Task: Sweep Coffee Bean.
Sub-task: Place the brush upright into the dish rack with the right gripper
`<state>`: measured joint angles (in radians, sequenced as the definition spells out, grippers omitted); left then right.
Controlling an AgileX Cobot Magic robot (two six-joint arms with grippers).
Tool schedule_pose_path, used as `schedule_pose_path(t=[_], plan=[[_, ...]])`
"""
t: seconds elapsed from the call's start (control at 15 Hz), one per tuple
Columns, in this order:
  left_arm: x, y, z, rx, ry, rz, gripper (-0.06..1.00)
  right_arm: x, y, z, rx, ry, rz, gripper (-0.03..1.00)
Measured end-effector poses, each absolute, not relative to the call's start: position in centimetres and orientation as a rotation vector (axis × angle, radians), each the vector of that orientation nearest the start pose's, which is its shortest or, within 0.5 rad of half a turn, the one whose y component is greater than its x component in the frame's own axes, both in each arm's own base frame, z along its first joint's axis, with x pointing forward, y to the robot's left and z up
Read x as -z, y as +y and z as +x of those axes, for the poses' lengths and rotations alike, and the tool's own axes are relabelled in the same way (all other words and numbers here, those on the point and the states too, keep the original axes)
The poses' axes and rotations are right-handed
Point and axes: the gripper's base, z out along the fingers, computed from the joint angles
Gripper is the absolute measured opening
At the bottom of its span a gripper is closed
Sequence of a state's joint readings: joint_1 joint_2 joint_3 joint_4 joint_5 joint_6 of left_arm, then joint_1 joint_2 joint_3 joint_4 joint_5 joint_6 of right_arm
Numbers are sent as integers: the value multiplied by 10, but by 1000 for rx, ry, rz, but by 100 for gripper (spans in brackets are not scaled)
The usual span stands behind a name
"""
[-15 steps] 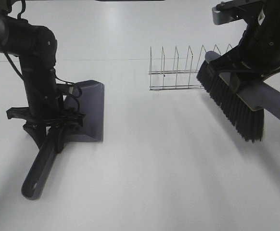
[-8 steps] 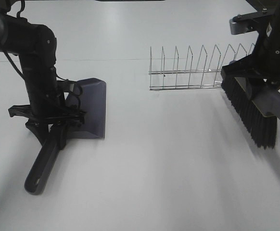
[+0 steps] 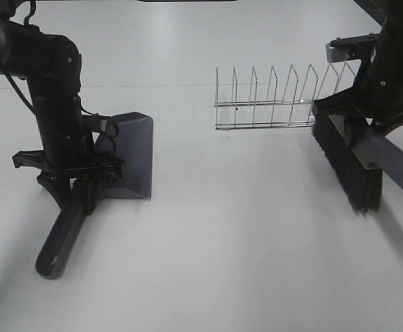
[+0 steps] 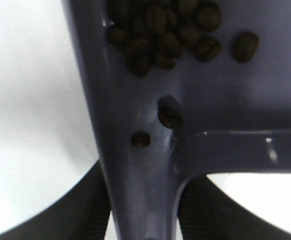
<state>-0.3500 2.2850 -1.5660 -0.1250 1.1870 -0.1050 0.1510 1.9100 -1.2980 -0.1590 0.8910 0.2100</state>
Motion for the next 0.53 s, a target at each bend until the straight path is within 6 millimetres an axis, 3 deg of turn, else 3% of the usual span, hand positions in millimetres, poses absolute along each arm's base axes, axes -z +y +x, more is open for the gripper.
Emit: schedule_pose_path(t=[0.53], plan=[[-93, -150, 379, 87, 3392, 312, 35, -175, 51, 432, 189, 2917, -3, 31]])
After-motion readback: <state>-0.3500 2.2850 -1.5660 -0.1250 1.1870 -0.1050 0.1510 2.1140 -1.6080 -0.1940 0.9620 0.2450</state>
